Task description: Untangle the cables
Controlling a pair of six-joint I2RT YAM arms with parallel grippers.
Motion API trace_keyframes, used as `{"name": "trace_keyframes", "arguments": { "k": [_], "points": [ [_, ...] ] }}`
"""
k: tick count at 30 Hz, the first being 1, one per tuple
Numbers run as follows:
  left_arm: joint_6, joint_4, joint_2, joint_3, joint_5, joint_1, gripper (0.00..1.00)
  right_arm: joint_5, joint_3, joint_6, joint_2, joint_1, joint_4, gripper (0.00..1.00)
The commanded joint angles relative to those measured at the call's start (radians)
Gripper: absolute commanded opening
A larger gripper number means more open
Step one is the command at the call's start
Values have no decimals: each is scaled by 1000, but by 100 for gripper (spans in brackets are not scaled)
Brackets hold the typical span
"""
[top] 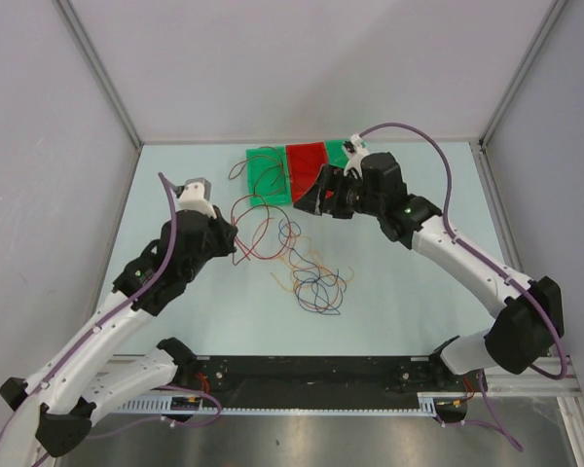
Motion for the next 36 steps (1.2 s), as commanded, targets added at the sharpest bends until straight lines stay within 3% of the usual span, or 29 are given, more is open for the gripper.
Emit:
{"name": "trace_keyframes", "arguments": {
  "k": [1, 12, 15, 36],
  "points": [
    [-7, 72, -6, -14, 32, 4, 0, -103, -38, 226, -6, 37, 180, 84],
    [-30, 121, 5, -63, 51, 4, 0, -125, -47, 429, 126, 139, 463, 92],
    [-38, 131, 2, -77, 51, 4, 0, -137, -47, 495, 180, 160, 531, 99],
    [-59, 170, -64, -137, 120, 1, 0, -13, -43, 681, 329, 191, 640, 99]
  ]
}}
